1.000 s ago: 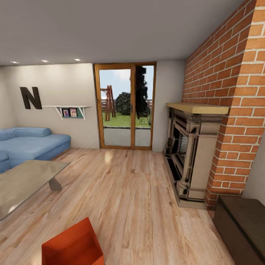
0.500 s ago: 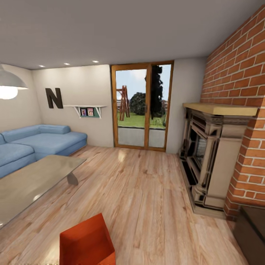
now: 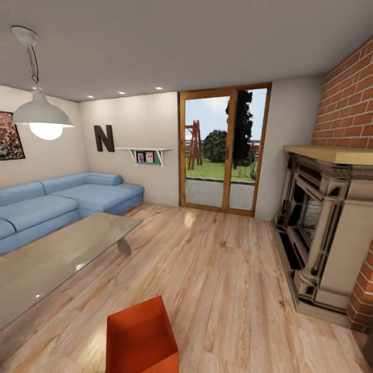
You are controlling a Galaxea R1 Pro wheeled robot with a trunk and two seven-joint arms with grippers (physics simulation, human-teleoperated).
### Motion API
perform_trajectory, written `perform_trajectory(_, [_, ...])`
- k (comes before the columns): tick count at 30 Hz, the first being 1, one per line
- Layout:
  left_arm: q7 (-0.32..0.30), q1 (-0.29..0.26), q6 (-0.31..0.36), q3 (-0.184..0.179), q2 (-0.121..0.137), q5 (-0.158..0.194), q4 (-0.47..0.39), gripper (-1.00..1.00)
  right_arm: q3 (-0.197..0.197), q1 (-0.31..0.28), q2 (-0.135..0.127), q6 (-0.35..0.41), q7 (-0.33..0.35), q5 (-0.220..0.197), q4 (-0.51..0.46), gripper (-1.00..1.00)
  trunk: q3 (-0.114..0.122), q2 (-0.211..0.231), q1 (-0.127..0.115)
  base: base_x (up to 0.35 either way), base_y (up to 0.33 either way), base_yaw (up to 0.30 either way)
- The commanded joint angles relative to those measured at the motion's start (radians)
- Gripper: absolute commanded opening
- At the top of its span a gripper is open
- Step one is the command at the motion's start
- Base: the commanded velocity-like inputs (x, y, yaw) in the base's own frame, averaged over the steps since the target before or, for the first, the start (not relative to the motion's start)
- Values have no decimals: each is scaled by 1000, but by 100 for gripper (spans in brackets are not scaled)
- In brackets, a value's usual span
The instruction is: Move the two storage containers from the living room to the garage. In the garage, place one container on the floor and stack the other container on top of it (either order is fine).
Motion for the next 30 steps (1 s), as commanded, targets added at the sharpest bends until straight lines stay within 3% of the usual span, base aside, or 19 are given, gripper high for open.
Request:
perform_trajectory(1, [2, -1, -3, -2, 0, 4, 1, 100, 8, -1, 0, -5, -2, -6, 2, 100, -1, -1, 0, 0, 0, 269])
perform_trajectory(9, [2, -1, -3, -2, -1, 4, 1, 100, 8, -1, 2, -3, -2, -7, 3, 100, -1, -1, 0, 36, 0, 236])
perform_trajectory(30, [2, -1, -1, -1, 0, 6, 2, 100, 12, -1, 7, 4, -12, -2, 3, 100, -1, -1, 0, 310, 0, 11])
